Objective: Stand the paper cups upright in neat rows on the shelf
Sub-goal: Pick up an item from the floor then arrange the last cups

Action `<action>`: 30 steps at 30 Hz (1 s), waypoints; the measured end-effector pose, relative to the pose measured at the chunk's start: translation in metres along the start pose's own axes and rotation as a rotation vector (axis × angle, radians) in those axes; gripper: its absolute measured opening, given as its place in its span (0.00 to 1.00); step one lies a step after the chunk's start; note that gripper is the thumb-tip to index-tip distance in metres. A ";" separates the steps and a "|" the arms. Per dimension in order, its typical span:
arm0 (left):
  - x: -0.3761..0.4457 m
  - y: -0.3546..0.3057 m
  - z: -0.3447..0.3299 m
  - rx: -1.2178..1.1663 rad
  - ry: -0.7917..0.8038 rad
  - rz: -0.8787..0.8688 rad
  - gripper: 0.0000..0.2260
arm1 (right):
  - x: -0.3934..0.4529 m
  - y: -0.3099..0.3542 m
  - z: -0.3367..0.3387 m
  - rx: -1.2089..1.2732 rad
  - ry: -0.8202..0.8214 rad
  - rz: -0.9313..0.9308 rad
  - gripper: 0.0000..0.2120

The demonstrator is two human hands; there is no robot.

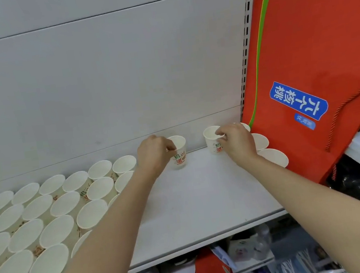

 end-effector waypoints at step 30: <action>-0.007 0.042 0.000 0.209 0.044 -0.028 0.05 | 0.005 0.050 -0.055 -0.001 0.194 0.303 0.04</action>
Point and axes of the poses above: each hand's wrist, its own x-axis towards the middle knuckle, its own z-axis out of the back of the hand, y = z × x, the point moved 3 cm from there along x, towards the middle knuckle
